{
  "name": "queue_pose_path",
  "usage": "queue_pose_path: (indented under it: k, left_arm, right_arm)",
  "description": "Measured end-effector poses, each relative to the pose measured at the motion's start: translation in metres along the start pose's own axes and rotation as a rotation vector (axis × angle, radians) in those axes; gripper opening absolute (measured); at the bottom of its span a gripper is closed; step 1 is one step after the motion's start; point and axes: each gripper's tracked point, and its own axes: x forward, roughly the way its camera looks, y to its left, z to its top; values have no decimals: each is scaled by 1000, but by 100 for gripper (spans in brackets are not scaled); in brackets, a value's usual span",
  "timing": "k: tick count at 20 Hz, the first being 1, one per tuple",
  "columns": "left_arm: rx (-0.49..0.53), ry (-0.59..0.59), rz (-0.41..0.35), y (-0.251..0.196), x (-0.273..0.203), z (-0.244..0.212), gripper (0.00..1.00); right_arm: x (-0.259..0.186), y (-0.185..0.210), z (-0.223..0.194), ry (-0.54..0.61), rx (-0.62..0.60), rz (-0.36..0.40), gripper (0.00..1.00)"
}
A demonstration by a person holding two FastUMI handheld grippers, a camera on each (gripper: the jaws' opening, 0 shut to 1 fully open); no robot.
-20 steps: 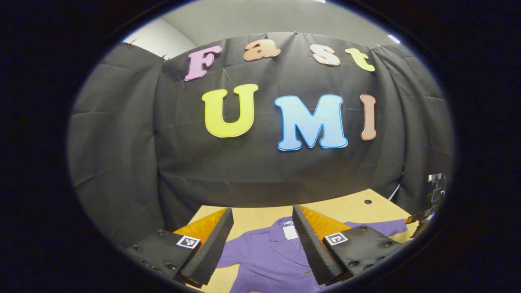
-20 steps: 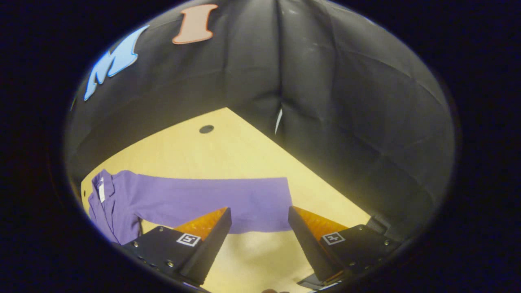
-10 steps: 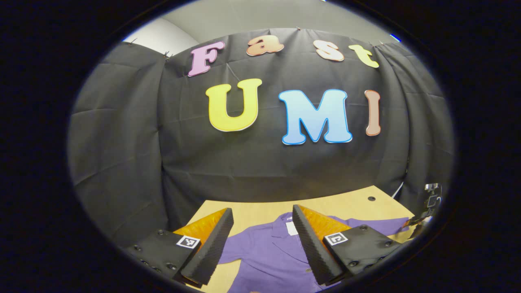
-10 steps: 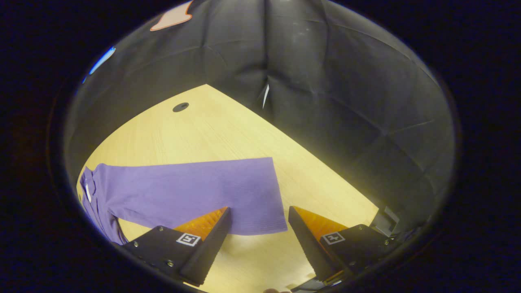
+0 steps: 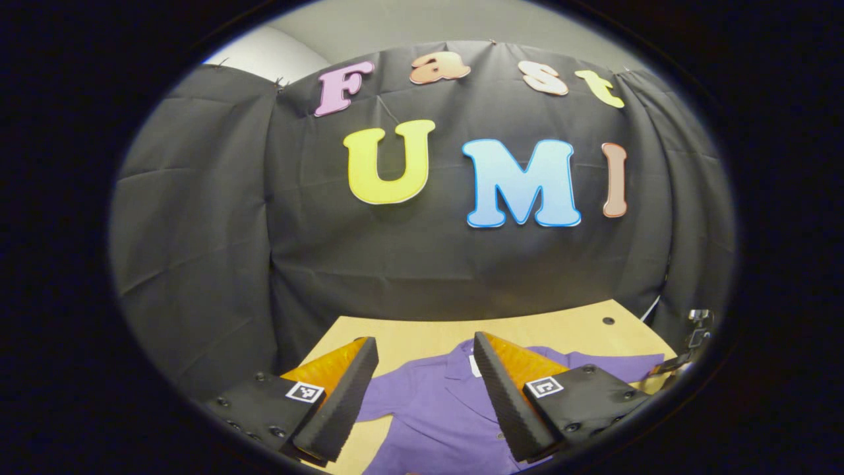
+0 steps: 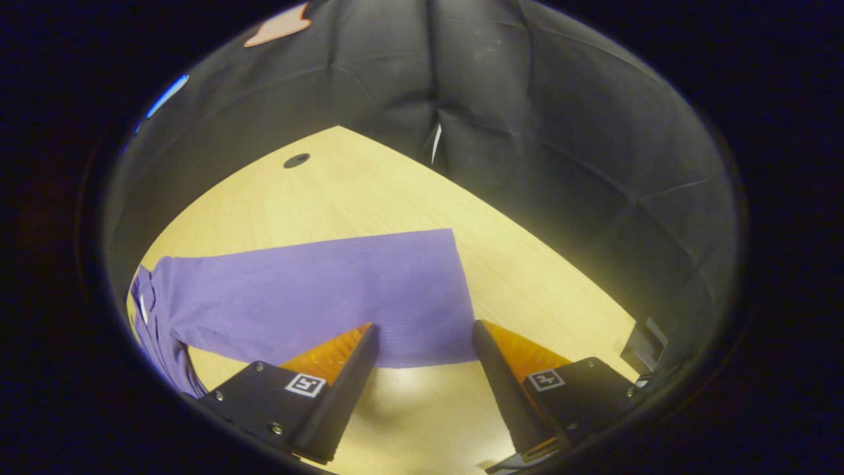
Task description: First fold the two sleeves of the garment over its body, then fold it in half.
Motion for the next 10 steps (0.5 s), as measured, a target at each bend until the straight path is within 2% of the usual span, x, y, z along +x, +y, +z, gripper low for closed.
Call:
queue_pose_path:
  k: [1, 2, 3, 6, 7, 9, 10]
  left_arm:
    - [-4, -1, 0, 0, 0, 0, 98]
    - [-6, -1, -2, -2, 0, 0, 98]
    - [-6, -2, -4, -3, 0, 0, 95]
    - [-2, -5, 2, 1, -1, 2, 98]
    - [-4, -5, 4, 3, -1, 1, 98]
    - [-10, -4, 6, 6, -2, 1, 98]
    - [-12, -3, 8, 7, -2, 0, 98]
  right_arm:
    - [-2, 2, 2, 2, -4, 10, 95]
    - [0, 4, 1, 7, -4, 9, 82]
    - [0, 5, 2, 10, -5, 15, 77]
    - [-1, 9, 0, 29, 13, 11, 45]
    - [-2, 13, 1, 28, 15, 32, 45]
    - [-1, 17, 2, 49, 41, 22, 10]
    - [-1, 18, 2, 57, 40, 17, 10]
